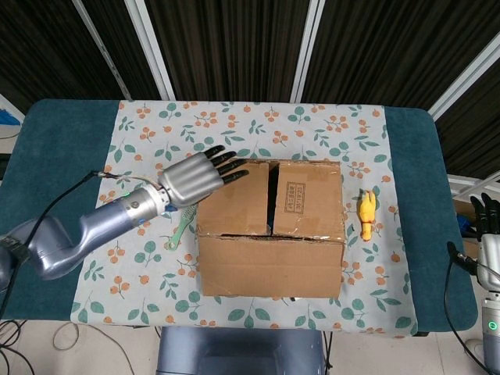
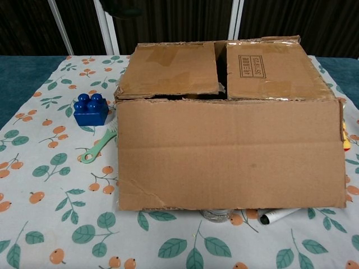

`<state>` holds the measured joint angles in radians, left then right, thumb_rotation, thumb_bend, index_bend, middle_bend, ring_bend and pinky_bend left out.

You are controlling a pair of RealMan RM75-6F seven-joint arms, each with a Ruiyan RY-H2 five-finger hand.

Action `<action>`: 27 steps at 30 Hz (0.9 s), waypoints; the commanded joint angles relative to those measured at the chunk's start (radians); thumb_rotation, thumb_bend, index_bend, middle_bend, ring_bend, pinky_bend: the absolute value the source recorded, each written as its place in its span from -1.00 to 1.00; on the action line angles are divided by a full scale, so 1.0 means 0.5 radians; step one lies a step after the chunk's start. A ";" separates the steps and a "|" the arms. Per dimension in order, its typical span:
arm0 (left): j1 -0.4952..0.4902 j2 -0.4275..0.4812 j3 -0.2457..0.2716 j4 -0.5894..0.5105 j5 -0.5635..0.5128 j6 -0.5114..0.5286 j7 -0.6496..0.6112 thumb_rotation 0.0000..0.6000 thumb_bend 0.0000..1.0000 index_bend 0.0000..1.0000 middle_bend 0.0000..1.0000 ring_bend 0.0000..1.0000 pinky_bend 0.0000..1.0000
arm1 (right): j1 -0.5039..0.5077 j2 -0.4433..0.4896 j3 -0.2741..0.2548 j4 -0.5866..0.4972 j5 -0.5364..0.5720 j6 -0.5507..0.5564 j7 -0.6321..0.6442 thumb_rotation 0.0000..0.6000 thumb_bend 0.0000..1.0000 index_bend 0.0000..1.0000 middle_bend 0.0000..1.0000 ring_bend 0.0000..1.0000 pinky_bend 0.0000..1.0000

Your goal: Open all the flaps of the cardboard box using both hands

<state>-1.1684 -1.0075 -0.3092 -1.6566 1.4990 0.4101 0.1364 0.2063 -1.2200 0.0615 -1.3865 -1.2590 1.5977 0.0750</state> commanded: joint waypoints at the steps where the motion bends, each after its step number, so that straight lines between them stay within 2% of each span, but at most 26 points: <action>1: -0.162 -0.105 0.002 0.088 0.023 -0.137 0.044 1.00 0.18 -1.00 -1.00 -1.00 -0.77 | -0.014 -0.005 0.022 0.000 -0.009 -0.025 0.012 1.00 -0.29 -1.00 -1.00 -1.00 -0.59; 7: -0.367 -0.247 0.038 0.210 -0.017 -0.320 0.044 1.00 0.42 -1.00 -0.82 -0.85 -0.54 | -0.036 -0.016 0.062 0.005 -0.040 -0.042 0.019 1.00 -0.28 -1.00 -1.00 -1.00 -0.59; 14: -0.471 -0.350 0.086 0.272 -0.057 -0.381 0.028 1.00 0.51 -0.97 -0.72 -0.78 -0.50 | -0.057 -0.018 0.097 0.000 -0.060 -0.063 0.036 1.00 -0.28 -1.00 -1.00 -1.00 -0.59; 27: -0.581 -0.483 0.177 0.343 -0.042 -0.335 0.032 1.00 0.53 -0.87 -0.62 -0.69 -0.48 | -0.092 -0.018 0.149 -0.021 -0.097 -0.102 0.029 1.00 -0.27 -1.00 -1.00 -1.00 -0.59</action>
<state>-1.4574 -1.2475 -0.2226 -1.4857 1.4769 0.2413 0.1515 0.1604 -1.2291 0.1357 -1.3966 -1.3071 1.5470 0.0899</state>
